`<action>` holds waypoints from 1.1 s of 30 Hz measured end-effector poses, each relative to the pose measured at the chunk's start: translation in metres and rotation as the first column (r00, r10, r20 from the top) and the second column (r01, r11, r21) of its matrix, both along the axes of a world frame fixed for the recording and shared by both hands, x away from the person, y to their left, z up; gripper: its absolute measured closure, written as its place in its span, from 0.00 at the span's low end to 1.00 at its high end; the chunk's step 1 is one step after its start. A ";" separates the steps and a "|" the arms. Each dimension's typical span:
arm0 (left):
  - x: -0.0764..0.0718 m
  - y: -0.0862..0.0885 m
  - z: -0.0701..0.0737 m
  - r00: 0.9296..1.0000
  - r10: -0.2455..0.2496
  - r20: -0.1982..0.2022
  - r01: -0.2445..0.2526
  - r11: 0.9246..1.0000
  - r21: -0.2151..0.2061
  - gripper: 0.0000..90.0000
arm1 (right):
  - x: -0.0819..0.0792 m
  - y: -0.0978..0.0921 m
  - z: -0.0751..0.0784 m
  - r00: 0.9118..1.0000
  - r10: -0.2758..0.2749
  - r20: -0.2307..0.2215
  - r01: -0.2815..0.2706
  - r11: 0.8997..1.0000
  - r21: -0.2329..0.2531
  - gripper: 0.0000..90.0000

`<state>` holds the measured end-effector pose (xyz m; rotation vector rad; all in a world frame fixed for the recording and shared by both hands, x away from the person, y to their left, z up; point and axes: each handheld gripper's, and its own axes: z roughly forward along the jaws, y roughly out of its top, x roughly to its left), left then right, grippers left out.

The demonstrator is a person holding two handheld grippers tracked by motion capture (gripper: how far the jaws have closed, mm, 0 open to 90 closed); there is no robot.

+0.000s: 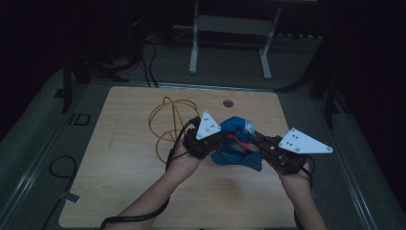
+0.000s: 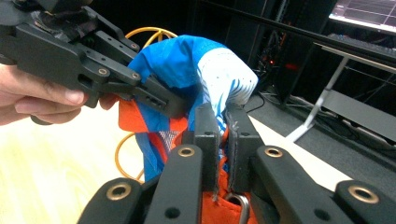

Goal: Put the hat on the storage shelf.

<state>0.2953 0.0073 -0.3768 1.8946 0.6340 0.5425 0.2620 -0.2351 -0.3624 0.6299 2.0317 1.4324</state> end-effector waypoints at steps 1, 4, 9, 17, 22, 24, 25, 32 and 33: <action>0.000 -0.001 0.000 1.000 0.002 0.006 -0.002 1.000 0.001 0.99 | 0.000 0.000 -0.001 1.000 -0.009 0.001 0.009 1.000 -0.004 0.94; -0.001 -0.002 0.001 1.000 0.005 0.020 -0.005 1.000 0.008 0.99 | -0.001 -0.001 -0.003 1.000 -0.012 -0.005 0.012 1.000 0.010 0.93; -0.001 0.000 0.007 0.999 0.018 0.044 -0.018 1.000 0.003 0.99 | -0.004 -0.007 -0.004 1.000 -0.008 -0.015 0.008 0.999 0.051 0.84; -0.001 -0.002 0.015 0.996 0.015 0.091 -0.016 1.000 0.010 0.99 | -0.015 -0.011 -0.006 0.998 0.045 -0.046 -0.043 0.998 0.056 0.69; -0.002 0.002 0.018 0.992 -0.020 0.122 0.021 1.000 -0.012 0.99 | -0.026 -0.017 -0.003 0.997 0.067 -0.038 -0.064 0.995 0.073 0.60; -0.003 0.006 0.018 0.991 -0.042 0.128 0.047 0.998 -0.037 0.99 | -0.029 -0.021 0.000 0.998 0.053 -0.020 -0.052 0.996 0.071 0.60; -0.003 0.009 0.018 0.989 -0.071 0.131 0.080 0.995 -0.058 0.99 | -0.030 -0.024 0.000 0.999 0.049 -0.015 -0.048 0.996 0.074 0.60; -0.003 0.025 0.022 0.953 -0.248 0.173 0.275 0.949 -0.156 0.98 | -0.031 -0.035 -0.003 0.999 0.041 -0.031 -0.038 0.996 0.082 0.62; -0.003 0.026 0.023 0.947 -0.273 0.172 0.300 0.940 -0.163 0.98 | -0.032 -0.033 -0.004 0.998 0.051 -0.034 -0.048 0.995 0.082 0.62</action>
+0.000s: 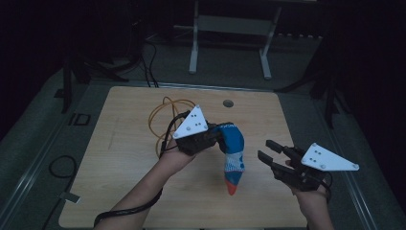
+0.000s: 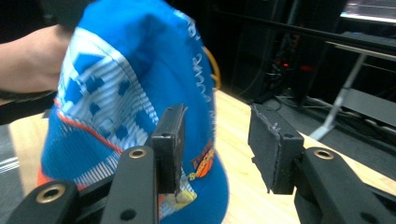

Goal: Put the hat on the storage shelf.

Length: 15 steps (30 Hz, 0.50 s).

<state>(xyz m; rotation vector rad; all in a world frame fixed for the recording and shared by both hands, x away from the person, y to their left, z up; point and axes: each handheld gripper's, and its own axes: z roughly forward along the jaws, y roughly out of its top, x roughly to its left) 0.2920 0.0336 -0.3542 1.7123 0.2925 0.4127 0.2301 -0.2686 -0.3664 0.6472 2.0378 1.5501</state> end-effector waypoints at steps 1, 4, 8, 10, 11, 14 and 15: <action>-0.001 0.001 0.001 0.999 -0.047 0.002 0.047 0.999 -0.013 0.98 | -0.001 0.001 -0.001 1.000 0.009 -0.001 -0.009 1.000 -0.002 0.62; -0.002 0.002 0.002 0.996 -0.086 0.006 0.086 0.996 -0.020 0.98 | -0.005 0.009 -0.003 0.999 0.052 0.005 -0.052 0.999 -0.008 0.62; -0.002 0.000 0.001 0.991 -0.134 -0.011 0.133 0.991 -0.031 0.98 | -0.009 0.021 -0.004 0.995 0.103 0.016 -0.102 0.995 -0.017 0.62; -0.004 -0.002 0.000 0.990 -0.138 -0.008 0.138 0.990 -0.029 0.98 | -0.009 0.027 -0.005 0.994 0.111 0.021 -0.110 0.993 -0.032 0.62; -0.004 -0.003 0.000 0.988 -0.152 -0.011 0.152 0.988 -0.026 0.98 | -0.008 0.029 -0.005 0.994 0.112 0.018 -0.111 0.993 -0.033 0.64; -0.005 -0.006 0.000 0.987 -0.161 -0.009 0.160 0.987 -0.019 0.98 | -0.007 0.030 -0.006 0.992 0.122 0.013 -0.122 0.992 -0.030 0.67; -0.005 -0.006 -0.001 0.988 -0.156 -0.006 0.155 0.988 -0.018 0.98 | -0.005 0.031 -0.006 0.992 0.126 0.018 -0.125 0.992 -0.034 0.74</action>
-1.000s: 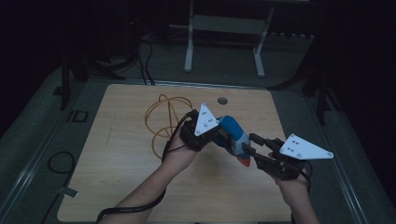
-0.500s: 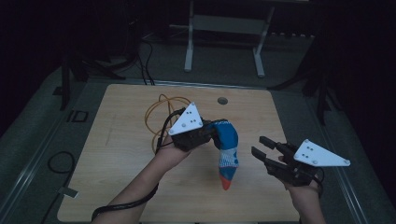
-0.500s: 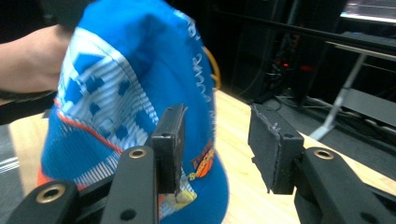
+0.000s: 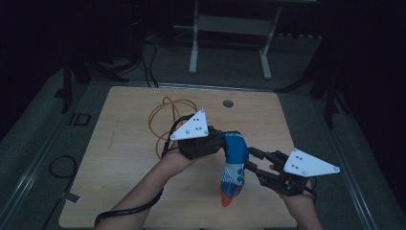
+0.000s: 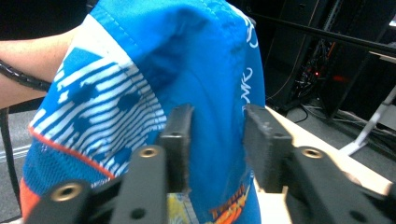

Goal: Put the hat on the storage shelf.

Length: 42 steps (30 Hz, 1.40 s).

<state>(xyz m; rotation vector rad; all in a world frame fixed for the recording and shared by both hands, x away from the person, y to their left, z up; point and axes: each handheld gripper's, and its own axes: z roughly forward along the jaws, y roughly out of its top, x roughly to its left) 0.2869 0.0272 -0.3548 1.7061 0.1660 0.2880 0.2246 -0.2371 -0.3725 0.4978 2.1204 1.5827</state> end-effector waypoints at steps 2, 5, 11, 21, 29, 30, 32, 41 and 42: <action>0.000 0.000 0.000 1.000 -0.002 -0.005 0.002 1.000 -0.001 0.98 | 0.000 0.000 0.000 1.000 0.008 0.001 -0.008 1.000 0.003 0.79; 0.001 -0.001 0.000 1.000 -0.001 -0.007 0.001 1.000 -0.003 0.98 | 0.001 -0.001 0.000 1.000 0.004 0.005 -0.004 1.000 -0.001 0.86; 0.002 0.001 -0.002 1.000 -0.001 -0.019 0.001 1.000 -0.005 0.98 | -0.002 0.000 0.002 0.999 -0.027 0.032 0.028 0.999 -0.022 1.00; 0.002 0.005 -0.002 1.000 0.005 -0.029 -0.005 1.000 0.001 0.98 | -0.003 -0.008 0.012 0.998 -0.051 0.044 0.050 0.998 0.023 1.00; -0.002 0.012 0.002 0.999 0.005 -0.036 -0.005 1.000 0.021 0.79 | -0.001 -0.013 0.021 0.997 -0.056 0.049 0.054 0.997 0.051 1.00; -0.003 0.014 0.003 0.999 0.003 -0.036 -0.002 1.000 0.026 0.76 | -0.001 -0.013 0.022 0.997 -0.055 0.050 0.052 0.997 0.050 1.00; -0.005 0.017 0.003 0.999 0.019 -0.033 -0.017 0.999 0.039 0.71 | -0.001 -0.014 0.024 0.997 -0.060 0.054 0.057 0.997 0.050 1.00; -0.018 0.045 -0.002 0.996 0.084 -0.032 -0.082 0.995 0.053 0.57 | 0.000 -0.015 0.033 0.995 -0.073 0.065 0.070 0.996 0.058 1.00; -0.020 0.049 -0.002 0.995 0.096 -0.031 -0.094 0.994 0.054 0.56 | 0.001 -0.015 0.033 0.995 -0.073 0.063 0.069 0.996 0.060 1.00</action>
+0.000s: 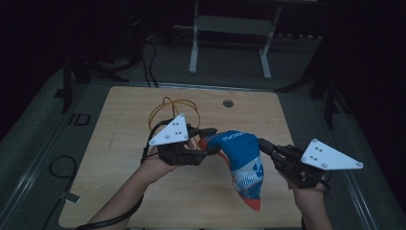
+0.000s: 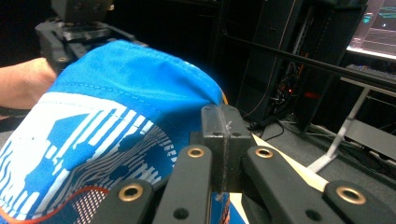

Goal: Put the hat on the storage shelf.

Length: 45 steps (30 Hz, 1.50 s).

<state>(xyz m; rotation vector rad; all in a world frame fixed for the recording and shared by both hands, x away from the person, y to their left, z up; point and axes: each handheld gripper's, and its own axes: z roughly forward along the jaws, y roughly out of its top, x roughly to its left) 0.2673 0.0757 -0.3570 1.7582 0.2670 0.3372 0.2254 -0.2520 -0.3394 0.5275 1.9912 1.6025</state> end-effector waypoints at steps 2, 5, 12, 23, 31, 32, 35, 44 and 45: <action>-0.004 0.008 -0.001 1.000 0.007 0.000 -0.007 1.000 -0.007 0.52 | 0.001 0.000 0.001 1.000 -0.005 0.001 0.005 1.000 -0.002 1.00; -0.010 0.020 -0.003 1.000 0.025 -0.003 -0.025 0.999 -0.032 0.47 | 0.003 0.002 0.002 1.000 -0.010 0.003 0.010 1.000 -0.004 1.00; -0.023 0.040 -0.012 0.997 0.073 -0.007 -0.074 0.995 -0.075 0.46 | 0.006 0.002 0.009 1.000 -0.026 0.014 0.026 1.000 0.008 1.00; -0.055 0.064 -0.076 0.977 0.202 -0.070 -0.203 0.979 -0.009 0.16 | 0.030 0.021 0.039 0.997 -0.062 0.055 0.061 0.998 0.016 1.00; -0.074 0.083 -0.127 0.922 0.384 -0.056 -0.385 0.923 -0.001 0.02 | 0.054 0.046 0.048 0.998 -0.049 0.039 0.049 0.999 0.006 1.00; -0.076 0.084 -0.133 0.916 0.397 -0.051 -0.397 0.918 0.011 0.02 | 0.057 0.050 0.049 0.998 -0.047 0.036 0.047 0.999 0.004 1.00; -0.082 0.087 -0.149 0.895 0.446 -0.029 -0.445 0.895 0.035 0.02 | 0.067 0.063 0.051 0.999 -0.044 0.031 0.045 0.999 -0.007 1.00; -0.083 0.101 -0.175 0.849 0.524 -0.069 -0.526 0.851 -0.001 0.02 | 0.098 0.108 0.058 0.999 -0.034 0.019 0.035 0.999 -0.034 1.00; -0.083 0.102 -0.176 0.846 0.528 -0.071 -0.530 0.848 -0.001 0.02 | 0.102 0.114 0.059 0.999 -0.029 0.014 0.029 0.999 -0.035 1.00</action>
